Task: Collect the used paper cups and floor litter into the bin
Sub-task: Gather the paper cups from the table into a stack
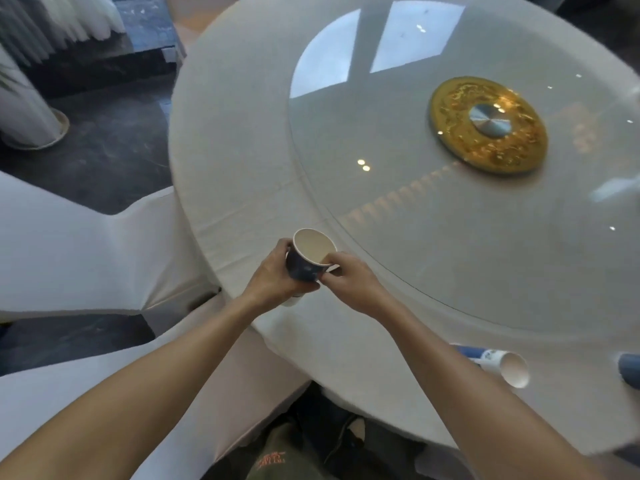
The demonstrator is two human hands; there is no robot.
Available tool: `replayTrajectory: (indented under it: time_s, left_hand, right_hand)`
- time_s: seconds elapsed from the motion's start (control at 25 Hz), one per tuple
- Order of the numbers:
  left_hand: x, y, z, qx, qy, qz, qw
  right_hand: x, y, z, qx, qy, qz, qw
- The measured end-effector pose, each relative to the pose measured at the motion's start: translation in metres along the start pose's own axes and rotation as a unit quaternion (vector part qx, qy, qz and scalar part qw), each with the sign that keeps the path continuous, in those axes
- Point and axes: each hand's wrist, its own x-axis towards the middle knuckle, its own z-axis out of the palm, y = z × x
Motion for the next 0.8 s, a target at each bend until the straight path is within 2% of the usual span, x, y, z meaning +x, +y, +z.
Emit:
replayTrajectory:
  time_s: [0.08, 0.2, 0.28, 0.36, 0.44, 0.6, 0.68, 0.8]
  left_hand:
    - [-0.002, 0.015, 0.026, -0.005, -0.029, 0.024, 0.999]
    - [-0.01, 0.038, 0.066, 0.016, -0.056, 0.051, 0.997]
    - [-0.017, 0.051, 0.091, 0.049, -0.074, 0.064, 0.994]
    - [-0.026, 0.056, 0.111, 0.07, -0.093, 0.067, 0.991]
    - [-0.038, 0.06, 0.13, 0.085, -0.105, 0.075, 0.988]
    - [-0.061, 0.063, 0.159, 0.107, -0.12, 0.077, 0.984]
    - [-0.071, 0.063, 0.171, 0.124, -0.128, 0.084, 0.98]
    - [-0.084, 0.061, 0.185, 0.139, -0.141, 0.09, 0.976]
  right_hand:
    - [-0.025, 0.019, -0.022, 0.044, 0.026, 0.021, 0.999]
    - [-0.062, 0.055, -0.049, 0.031, 0.091, 0.055, 0.994]
    - [-0.085, 0.088, -0.068, -0.025, 0.166, 0.078, 0.983]
    - [-0.107, 0.121, -0.084, -0.158, 0.197, 0.094, 0.963]
    - [-0.128, 0.149, -0.096, -0.3, 0.152, 0.131, 0.932]
    - [-0.157, 0.191, -0.097, -0.447, -0.006, 0.18, 0.876]
    - [-0.17, 0.204, -0.094, -0.485, -0.021, 0.19, 0.854]
    - [-0.185, 0.216, -0.094, -0.495, -0.007, 0.225, 0.839]
